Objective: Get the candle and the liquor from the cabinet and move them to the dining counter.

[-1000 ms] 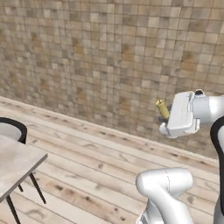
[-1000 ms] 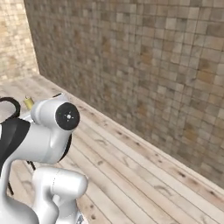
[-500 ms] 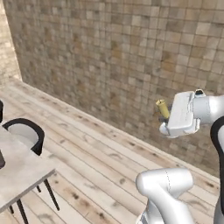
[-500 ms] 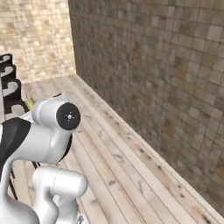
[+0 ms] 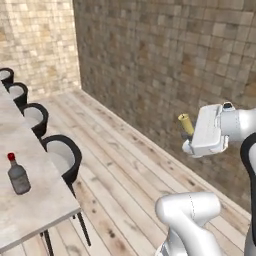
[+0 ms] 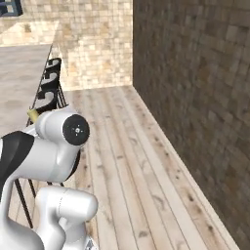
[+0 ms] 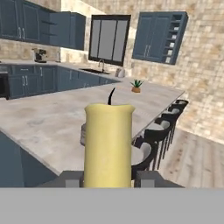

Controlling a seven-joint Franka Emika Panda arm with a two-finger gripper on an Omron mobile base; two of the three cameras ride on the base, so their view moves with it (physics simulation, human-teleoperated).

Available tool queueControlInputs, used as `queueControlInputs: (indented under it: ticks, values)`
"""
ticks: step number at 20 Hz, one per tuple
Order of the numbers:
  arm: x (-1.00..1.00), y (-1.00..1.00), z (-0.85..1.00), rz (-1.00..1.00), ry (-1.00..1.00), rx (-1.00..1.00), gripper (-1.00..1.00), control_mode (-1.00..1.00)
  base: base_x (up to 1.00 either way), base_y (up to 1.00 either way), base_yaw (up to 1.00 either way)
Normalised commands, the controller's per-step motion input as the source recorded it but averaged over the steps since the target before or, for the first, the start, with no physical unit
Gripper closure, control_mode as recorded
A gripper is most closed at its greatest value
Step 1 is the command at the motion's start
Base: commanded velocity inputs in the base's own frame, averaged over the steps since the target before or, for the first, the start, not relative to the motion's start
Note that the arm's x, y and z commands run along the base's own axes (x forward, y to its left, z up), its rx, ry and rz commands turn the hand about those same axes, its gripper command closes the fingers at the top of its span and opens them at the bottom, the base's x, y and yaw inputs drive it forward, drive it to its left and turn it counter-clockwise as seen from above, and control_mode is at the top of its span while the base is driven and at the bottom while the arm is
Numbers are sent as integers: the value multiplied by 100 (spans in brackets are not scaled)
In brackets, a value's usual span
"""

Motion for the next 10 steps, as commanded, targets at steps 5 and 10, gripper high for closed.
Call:
queueControlInputs:
  ticks: [5, 10]
  values:
    - [0, 0, 0, 0, 0, 0, 100, 100, 77, -20, 46]
    - [0, 0, 0, 0, 0, 0, 100, 100, 73, -33, 43]
